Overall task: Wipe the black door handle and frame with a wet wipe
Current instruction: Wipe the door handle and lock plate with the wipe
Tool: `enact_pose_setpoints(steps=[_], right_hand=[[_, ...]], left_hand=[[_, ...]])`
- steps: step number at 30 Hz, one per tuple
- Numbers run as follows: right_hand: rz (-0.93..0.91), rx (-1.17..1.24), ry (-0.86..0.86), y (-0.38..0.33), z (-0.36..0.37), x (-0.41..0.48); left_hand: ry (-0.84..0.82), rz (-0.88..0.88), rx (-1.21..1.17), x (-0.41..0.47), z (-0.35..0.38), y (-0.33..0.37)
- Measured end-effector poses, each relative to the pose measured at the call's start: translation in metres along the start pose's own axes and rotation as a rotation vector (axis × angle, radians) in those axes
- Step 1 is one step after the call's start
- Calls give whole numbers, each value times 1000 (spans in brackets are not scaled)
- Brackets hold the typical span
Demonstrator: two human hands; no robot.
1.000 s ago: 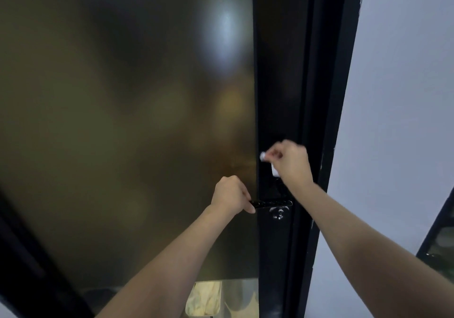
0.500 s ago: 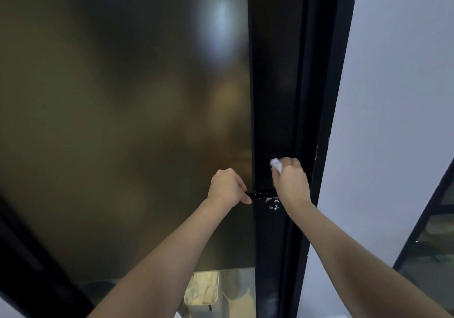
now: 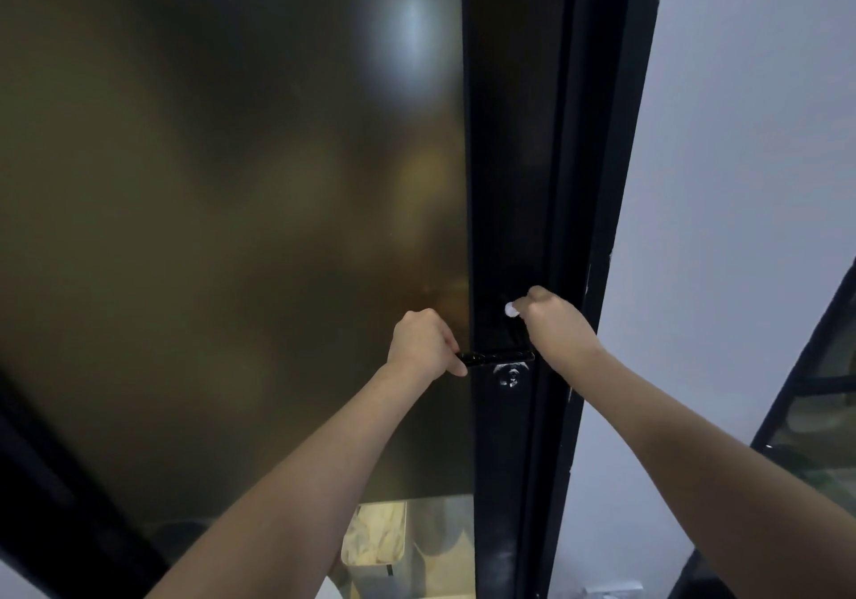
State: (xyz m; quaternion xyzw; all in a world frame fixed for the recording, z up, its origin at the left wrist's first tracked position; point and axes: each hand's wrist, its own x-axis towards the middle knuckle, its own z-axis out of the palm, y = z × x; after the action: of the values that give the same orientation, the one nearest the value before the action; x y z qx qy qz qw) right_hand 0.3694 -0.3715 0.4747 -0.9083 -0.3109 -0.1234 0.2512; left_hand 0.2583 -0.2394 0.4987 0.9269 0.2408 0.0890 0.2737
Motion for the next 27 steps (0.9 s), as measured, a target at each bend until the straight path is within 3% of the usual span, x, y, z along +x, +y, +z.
enact_pose_setpoints(steps=[2, 5, 10, 12, 16, 21, 24, 27], right_hand=[[87, 9, 78, 7, 12, -4], [278, 211, 104, 5, 26, -15], [788, 1045, 77, 10, 32, -13], [914, 1379, 48, 8, 32, -9], [1060, 1818, 46, 7, 38, -9], [1079, 1752, 47, 3, 40, -10], [943, 1469, 119, -4, 38, -12], [735, 1046, 379, -6, 28, -16]], left_hand=[[5, 7, -3, -1, 1, 0], [8, 6, -9, -2, 0, 0], [7, 4, -13, 0, 1, -2], [4, 3, -13, 2, 0, -2], [-14, -2, -2, 5, -2, -1], [-52, -22, 37, 9, -5, 1], [-74, -42, 52, 10, -8, 4], [-65, -43, 46, 10, -7, 4]])
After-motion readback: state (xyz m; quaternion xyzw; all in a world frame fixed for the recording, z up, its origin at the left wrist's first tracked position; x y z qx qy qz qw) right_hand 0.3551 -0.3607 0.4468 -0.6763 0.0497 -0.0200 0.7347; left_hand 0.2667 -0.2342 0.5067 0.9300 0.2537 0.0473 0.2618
